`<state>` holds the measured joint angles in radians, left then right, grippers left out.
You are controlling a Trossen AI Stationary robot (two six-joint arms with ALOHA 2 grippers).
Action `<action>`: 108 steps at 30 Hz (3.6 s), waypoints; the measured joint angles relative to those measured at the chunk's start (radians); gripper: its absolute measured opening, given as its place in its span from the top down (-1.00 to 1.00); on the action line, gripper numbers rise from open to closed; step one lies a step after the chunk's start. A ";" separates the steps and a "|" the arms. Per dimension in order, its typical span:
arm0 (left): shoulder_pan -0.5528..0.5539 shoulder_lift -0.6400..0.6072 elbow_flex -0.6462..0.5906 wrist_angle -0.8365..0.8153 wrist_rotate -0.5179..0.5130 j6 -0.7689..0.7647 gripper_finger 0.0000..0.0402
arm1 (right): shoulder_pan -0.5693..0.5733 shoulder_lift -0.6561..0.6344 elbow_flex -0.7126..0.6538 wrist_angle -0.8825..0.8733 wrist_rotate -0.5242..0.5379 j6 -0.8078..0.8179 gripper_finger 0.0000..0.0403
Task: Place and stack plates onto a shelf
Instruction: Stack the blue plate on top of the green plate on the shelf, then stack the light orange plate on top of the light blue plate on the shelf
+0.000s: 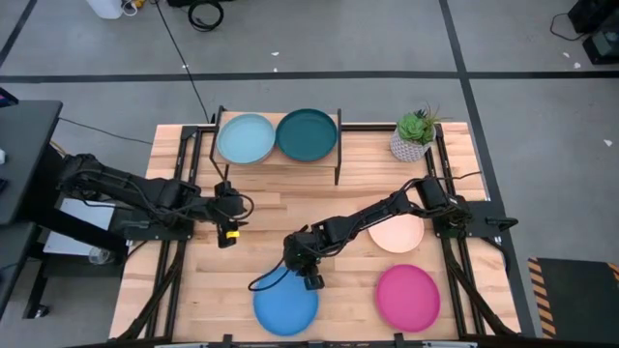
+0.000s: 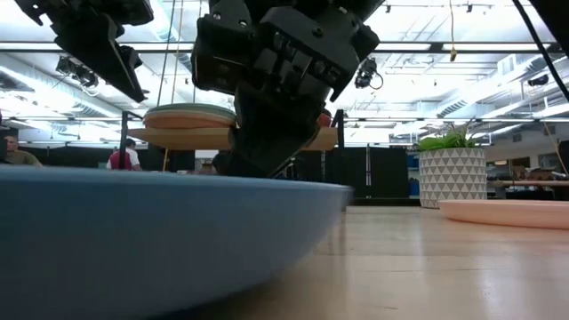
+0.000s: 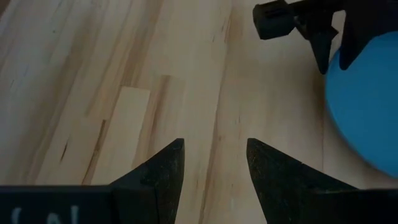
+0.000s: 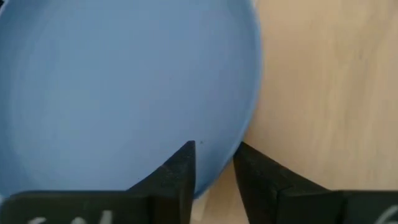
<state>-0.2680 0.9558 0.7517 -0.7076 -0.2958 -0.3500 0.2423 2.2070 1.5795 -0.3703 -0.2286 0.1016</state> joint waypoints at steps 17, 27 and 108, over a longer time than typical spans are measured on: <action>0.000 0.000 0.000 -0.009 0.008 0.005 0.10 | -0.091 -0.116 -0.002 -0.207 -0.006 -0.079 0.92; 0.000 0.000 0.000 0.001 0.007 0.005 0.10 | -0.219 -0.376 -0.002 -0.332 0.095 -0.134 0.92; 0.000 0.000 0.000 0.017 -0.066 0.032 0.10 | -0.474 -0.777 -0.377 -0.603 0.132 -0.099 0.49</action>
<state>-0.2679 0.9558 0.7517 -0.6906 -0.3618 -0.3176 -0.2313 1.4299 1.2024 -0.9736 -0.0967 0.0021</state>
